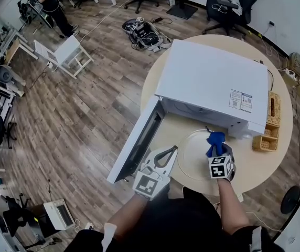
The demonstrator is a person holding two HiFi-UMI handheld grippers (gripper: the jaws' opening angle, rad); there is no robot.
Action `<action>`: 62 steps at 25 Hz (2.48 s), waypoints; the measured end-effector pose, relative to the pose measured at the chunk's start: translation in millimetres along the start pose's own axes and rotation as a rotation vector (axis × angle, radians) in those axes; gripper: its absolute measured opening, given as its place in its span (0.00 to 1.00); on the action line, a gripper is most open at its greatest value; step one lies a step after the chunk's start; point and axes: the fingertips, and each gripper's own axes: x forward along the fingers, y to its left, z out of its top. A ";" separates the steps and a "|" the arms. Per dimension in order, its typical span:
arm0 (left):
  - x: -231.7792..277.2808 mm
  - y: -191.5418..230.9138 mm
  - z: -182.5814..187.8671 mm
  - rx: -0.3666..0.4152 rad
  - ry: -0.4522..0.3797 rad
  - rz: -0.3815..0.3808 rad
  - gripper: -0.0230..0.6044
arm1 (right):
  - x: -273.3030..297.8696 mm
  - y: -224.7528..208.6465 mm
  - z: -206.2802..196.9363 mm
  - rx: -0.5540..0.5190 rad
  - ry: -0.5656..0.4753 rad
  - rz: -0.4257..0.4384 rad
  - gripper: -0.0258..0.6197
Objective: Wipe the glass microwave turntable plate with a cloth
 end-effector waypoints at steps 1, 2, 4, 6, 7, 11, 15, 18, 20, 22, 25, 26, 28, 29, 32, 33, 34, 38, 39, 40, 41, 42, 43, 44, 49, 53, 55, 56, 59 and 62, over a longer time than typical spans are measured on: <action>-0.4 0.3 -0.4 0.008 0.004 -0.002 0.05 | -1.7 -2.9 -3.0 0.001 0.003 -0.010 0.15; -0.5 0.3 -1.2 0.021 0.009 -0.007 0.05 | -3.4 -6.1 -6.3 0.003 0.006 -0.019 0.15; 0.1 -1.1 -2.4 0.032 0.015 -0.014 0.05 | -6.4 -13.0 -13.5 0.007 0.012 -0.036 0.15; 1.7 -3.1 -3.6 0.013 0.017 -0.019 0.05 | -9.2 -19.4 -19.8 0.012 0.018 -0.052 0.15; 2.5 -4.1 -5.2 0.012 0.019 -0.024 0.05 | -10.4 -22.2 -22.6 0.015 0.021 -0.059 0.15; 3.8 -5.1 -5.3 0.015 0.024 -0.032 0.05 | -13.3 -28.1 -27.4 0.012 0.030 -0.073 0.15; 3.2 -2.3 -7.5 0.028 0.025 -0.032 0.05 | -14.7 -28.8 -25.4 -0.003 0.037 -0.076 0.15; -0.6 2.9 -9.4 0.021 0.029 -0.021 0.05 | -20.0 -21.5 -16.5 -0.010 0.015 -0.058 0.15; -2.4 6.7 -9.8 0.022 0.030 -0.014 0.05 | -25.3 -14.7 -6.1 -0.020 -0.013 -0.044 0.15; -4.6 10.0 -7.1 0.014 0.022 -0.002 0.05 | -31.1 -3.8 7.4 -0.025 -0.050 -0.019 0.15; -7.7 14.2 -4.1 0.008 0.010 0.012 0.05 | -34.8 24.8 29.3 -0.023 -0.121 0.060 0.15; -8.7 15.4 -4.6 0.009 0.010 0.015 0.05 | -34.4 37.4 34.6 -0.028 -0.140 0.093 0.15; -11.5 16.7 -5.9 -0.002 0.010 0.022 0.05 | -33.4 63.8 42.9 -0.050 -0.168 0.158 0.15; -13.1 17.3 -6.8 -0.007 0.010 0.025 0.05 | -32.6 76.7 46.1 -0.058 -0.176 0.188 0.15; -18.1 20.4 -10.7 0.003 0.014 0.029 0.05 | -28.0 111.1 51.4 -0.067 -0.168 0.260 0.15; -19.9 21.4 -11.3 0.004 0.016 0.031 0.05 | -25.5 120.4 51.0 -0.068 -0.154 0.277 0.15; -21.6 22.5 -11.1 -0.003 0.016 0.036 0.05 | -22.9 128.4 50.4 -0.068 -0.138 0.292 0.15; -28.5 25.9 -12.7 -0.005 0.022 0.045 0.05 | -15.2 149.9 46.4 -0.077 -0.103 0.339 0.15; -30.1 26.4 -14.1 0.003 0.025 0.044 0.05 | -13.4 153.0 45.0 -0.083 -0.096 0.343 0.15; -31.6 26.6 -15.4 0.008 0.028 0.043 0.05 | -11.7 155.0 43.3 -0.090 -0.088 0.342 0.15; -33.0 26.5 -16.3 0.011 0.030 0.043 0.05 | -10.4 156.0 41.5 -0.097 -0.080 0.339 0.15; -33.9 26.1 -16.7 0.009 0.030 0.043 0.05 | -9.6 156.1 40.3 -0.104 -0.075 0.336 0.15; -34.2 25.5 -16.7 0.002 0.028 0.043 0.05 | -9.1 155.5 39.8 -0.111 -0.075 0.332 0.15; -34.2 24.8 -17.0 -0.001 0.027 0.042 0.05 | -8.7 154.6 39.5 -0.118 -0.076 0.328 0.15; -34.5 21.4 -12.1 -0.005 0.016 0.031 0.05 | -9.5 141.6 34.2 -0.127 -0.065 0.285 0.15; -28.3 16.3 -8.8 -0.006 0.010 0.012 0.05 | -10.7 120.2 22.3 -0.107 -0.050 0.234 0.15; -25.3 13.1 -6.3 -0.014 0.009 0.001 0.05 | -12.9 110.4 16.3 -0.094 -0.040 0.207 0.15; -23.8 10.7 -4.8 -0.019 0.007 -0.007 0.05 | -14.3 105.9 13.1 -0.089 -0.036 0.195 0.15; -18.2 2.4 0.5 -0.016 -0.003 -0.043 0.05 | -17.6 91.8 3.5 -0.068 -0.021 0.158 0.15; -9.5 -5.5 7.0 -0.012 -0.010 -0.070 0.05 | -21.1 75.0 -8.0 -0.038 -0.008 0.124 0.15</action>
